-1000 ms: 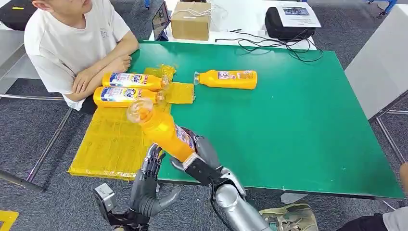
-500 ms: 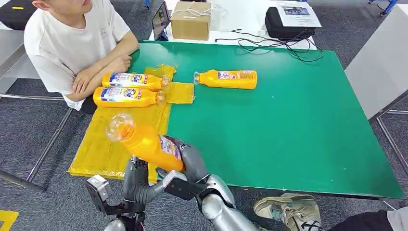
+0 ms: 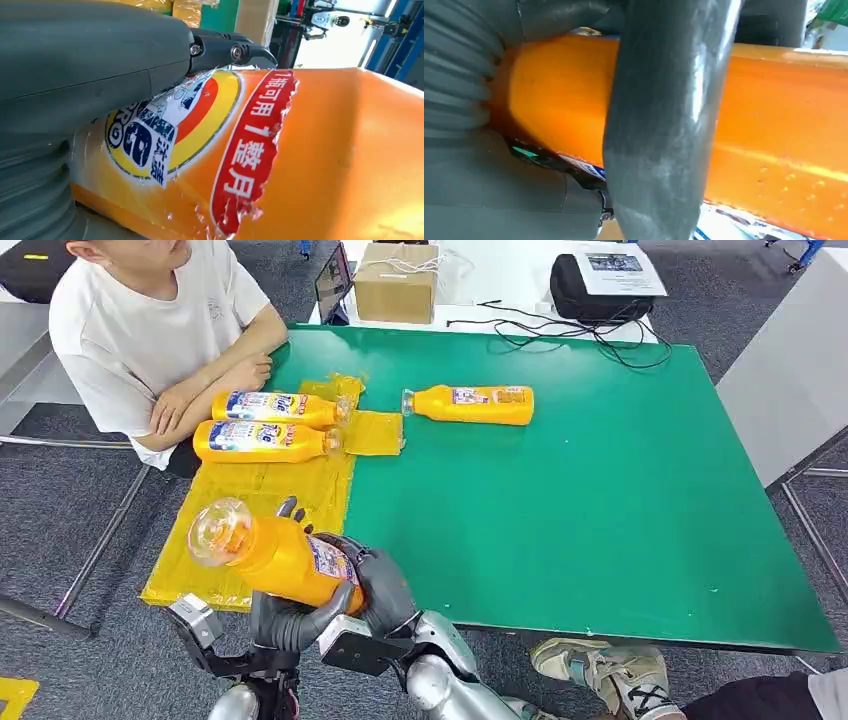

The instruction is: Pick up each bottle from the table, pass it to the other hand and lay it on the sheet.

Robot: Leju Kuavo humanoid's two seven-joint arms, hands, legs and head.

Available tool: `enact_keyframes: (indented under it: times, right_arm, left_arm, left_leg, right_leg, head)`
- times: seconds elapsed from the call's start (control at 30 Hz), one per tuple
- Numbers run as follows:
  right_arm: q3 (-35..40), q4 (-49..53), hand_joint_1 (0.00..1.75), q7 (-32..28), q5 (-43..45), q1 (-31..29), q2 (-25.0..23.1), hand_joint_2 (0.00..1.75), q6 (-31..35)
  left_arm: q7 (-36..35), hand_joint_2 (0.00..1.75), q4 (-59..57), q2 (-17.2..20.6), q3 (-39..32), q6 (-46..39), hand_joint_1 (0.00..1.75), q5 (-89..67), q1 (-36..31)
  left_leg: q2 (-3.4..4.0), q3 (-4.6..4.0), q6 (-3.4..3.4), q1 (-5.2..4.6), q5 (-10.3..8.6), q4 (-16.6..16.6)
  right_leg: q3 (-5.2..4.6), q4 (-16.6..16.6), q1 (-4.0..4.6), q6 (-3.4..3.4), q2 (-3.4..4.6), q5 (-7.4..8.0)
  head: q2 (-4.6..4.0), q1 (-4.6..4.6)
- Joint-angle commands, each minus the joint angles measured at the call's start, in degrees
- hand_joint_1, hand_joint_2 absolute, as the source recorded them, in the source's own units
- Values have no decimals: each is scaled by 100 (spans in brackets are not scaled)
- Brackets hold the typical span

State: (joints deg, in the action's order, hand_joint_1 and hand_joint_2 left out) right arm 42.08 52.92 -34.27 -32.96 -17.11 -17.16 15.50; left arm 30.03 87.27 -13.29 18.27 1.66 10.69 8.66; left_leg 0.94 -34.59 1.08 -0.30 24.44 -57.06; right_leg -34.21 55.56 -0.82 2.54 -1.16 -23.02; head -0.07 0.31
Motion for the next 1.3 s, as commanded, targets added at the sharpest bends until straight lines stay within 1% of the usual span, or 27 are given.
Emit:
enact_keyframes:
  times: [0.03, 0.07, 0.1, 0.13, 0.2, 0.23, 0.3, 0.33, 0.37, 0.4, 0.43, 0.6, 0.63, 0.73, 0.77, 0.8, 0.87, 0.9, 0.97, 1.0, 1.03, 1.07, 1.1, 1.13, 1.2, 1.27, 1.3]
  right_arm:
    - [632, -454, 175, -92, 70, -172, 97, 175, -90]
    - [606, -507, 175, -91, 98, -171, 99, 175, -113]
    - [583, -523, 175, -83, 118, -169, 99, 175, -133]
    - [539, -531, 157, -78, 145, -154, 99, 175, -136]
    - [539, -531, 157, -78, 145, -154, 99, 175, -136]
    - [539, -531, 157, -78, 145, -154, 99, 175, -136]
    - [539, -531, 157, -78, 145, -154, 99, 175, -136]
    - [539, -531, 157, -78, 145, -154, 99, 175, -136]
    - [504, -514, 56, -54, 173, -138, 92, 175, -144]
    - [459, -494, 0, -9, 210, -112, 82, 175, -171]
    - [459, -494, 0, -9, 210, -112, 82, 175, -171]
    - [221, -236, 0, 69, 351, -60, 92, 175, -227]
    - [160, -156, 0, 88, 385, -45, 102, 0, -232]
    - [8, 54, 0, 231, 488, 2, 115, 0, -394]
    - [-25, 90, 0, 284, 490, 7, 122, 0, -419]
    - [-48, 128, 0, 311, 488, 15, 123, 0, -429]
    - [-94, 191, 0, 349, 509, 42, 125, 0, -458]
    - [-94, 191, 0, 349, 509, 42, 125, 0, -458]
    - [-107, 217, 0, 358, 518, 60, 129, 0, -468]
    - [-148, 296, 0, 387, 539, 97, 127, 0, -484]
    - [-168, 369, 0, 411, 523, 126, 131, 0, -443]
    - [-199, 485, 0, 446, 547, 179, 142, 0, -446]
    - [-215, 585, 0, 492, 545, 227, 159, 0, -427]
    - [-207, 677, 0, 504, 532, 257, 175, 0, -412]
    - [-191, 825, 0, 540, 484, 306, 205, 0, -356]
    - [-202, 834, 0, 539, 467, 303, 211, 0, -320]
    - [-263, 754, 0, 595, 518, 369, 195, 0, -341]
  left_arm:
    - [-72, 175, -446, 90, 190, 986, 0, 603, -334]
    - [-86, 175, -423, 90, 171, 1128, 115, 698, -322]
    - [-68, 175, -396, 87, 160, 1183, 175, 724, -312]
    - [-32, 175, -357, 100, 160, 1346, 175, 803, -306]
    - [-32, 175, -357, 100, 160, 1346, 175, 803, -306]
    - [-32, 175, -357, 100, 160, 1346, 175, 803, -306]
    - [-32, 175, -357, 100, 160, 1346, 175, 803, -306]
    - [-32, 175, -357, 100, 160, 1346, 175, 803, -306]
    - [-26, 175, -334, 102, 169, 1402, 175, 831, -297]
    - [32, 175, -284, 113, 168, 1506, 175, 861, -271]
    - [32, 175, -284, 113, 168, 1506, 175, 861, -271]
    - [120, 175, -135, 68, 150, 1983, 175, 1046, -237]
    - [120, 175, -136, 64, 153, 2020, 175, 1050, -239]
    - [183, 175, -115, 59, 108, 2146, 175, 986, -212]
    - [219, 175, -94, 52, 67, 2158, 175, 959, -204]
    - [250, 175, -81, 41, 39, 2136, 175, 906, -193]
    - [260, 175, -73, 26, -3, 2104, 175, 850, -186]
    - [260, 175, -73, 26, -3, 2104, 175, 850, -186]
    - [264, 175, -84, 17, -32, 2083, 175, 838, -189]
    - [287, 175, -73, -15, -106, 1911, 175, 691, -182]
    - [379, 175, -58, -32, -167, 1642, 175, 450, -186]
    - [240, 175, -123, -78, -319, 1107, 175, 99, -226]
    - [389, 175, -135, -104, -431, 320, 175, -553, -276]
    - [522, 175, -205, -97, -519, -86, 175, -951, -366]
    - [669, 175, -384, -32, -776, -1065, 175, -1967, -581]
    - [678, 175, -543, 88, -988, -1222, 175, -2205, -734]
    - [582, 175, -672, 124, -1084, -1458, 175, -2581, -738]
  left_leg:
    - [-18, 32, -9, 9, 10, 3]
    - [-15, 27, -8, 6, 6, 5]
    - [-15, 30, -9, 8, 8, 5]
    - [-13, 29, -8, 8, 9, 2]
    - [-12, 11, -4, 1, 0, 5]
    - [-17, 25, -8, 7, 6, 3]
    - [-10, 12, -4, 1, 0, 6]
    - [-17, 29, -9, 9, 7, 5]
    - [-14, 18, -5, 5, 3, 5]
    - [-11, 12, -4, 2, 1, 6]
    - [-16, 25, -7, 6, 7, 3]
    - [-18, 19, -7, 7, 8, -1]
    - [-14, 12, -5, 4, 3, 1]
    - [-24, 21, -8, 9, 10, -5]
    - [-14, 7, -4, 4, 2, -1]
    - [-19, 20, -7, 8, 9, -4]
    - [-9, 5, -4, 3, 0, 1]
    - [-19, 19, -7, 7, 7, -1]
    - [-11, 10, -5, 6, 3, 0]
    - [-19, 23, -7, 7, 9, -1]
    - [-15, 16, -6, 6, 5, 0]
    - [-20, 26, -9, 12, 13, -6]
    - [-14, 15, -6, 5, 6, -1]
    - [-21, 26, -9, 10, 12, -5]
    - [-22, 19, -8, 9, 7, -3]
    - [-12, 6, -5, 3, -1, 4]
    - [-11, 10, -6, 4, -1, 5]
  right_leg:
    - [37, -6, 7, -11, -2, -11]
    - [31, -7, 4, -9, -2, -8]
    - [34, -7, 6, -10, 0, -9]
    - [33, -6, 6, -9, 1, -10]
    - [13, -4, 0, -4, -5, -3]
    - [29, -4, 5, -9, -4, -9]
    - [13, -4, 0, -5, -4, -4]
    - [33, -8, 6, -10, -4, -10]
    - [22, -6, 3, -6, -7, -6]
    - [14, -5, 1, -5, -4, -4]
    - [29, -4, 4, -8, -4, -10]
    - [25, -2, 5, -8, -7, -11]
    - [14, -2, 3, -5, -6, -6]
    - [28, 1, 7, -9, -12, -14]
    - [10, -1, 2, -5, -8, -6]
    - [25, 0, 6, -9, -8, -13]
    - [7, -3, 2, -4, -6, -3]
    - [25, -2, 5, -8, -10, -11]
    - [13, -3, 5, -5, -6, -5]
    - [28, -1, 5, -9, -9, -13]
    - [20, -2, 4, -7, -8, -9]
    - [32, 0, 10, -10, -7, -16]
    - [19, -2, 3, -6, -7, -9]
    - [33, 0, 7, -10, -9, -16]
    - [26, -1, 7, -9, -11, -11]
    - [10, -4, 2, -6, -6, -1]
    - [14, -5, 3, -7, -4, -2]
  head:
    - [0, 0]
    - [0, 0]
    - [0, 0]
    - [0, 0]
    - [0, 0]
    - [0, 0]
    - [0, -2]
    - [0, 0]
    - [0, 0]
    - [0, -2]
    - [0, 0]
    - [0, 0]
    - [0, 0]
    - [0, -2]
    - [0, -2]
    - [0, 0]
    - [0, -2]
    - [0, 0]
    - [0, 0]
    - [0, -2]
    - [0, 2]
    - [0, -2]
    - [0, -2]
    - [0, 0]
    - [0, 0]
    - [0, 2]
    - [0, 2]
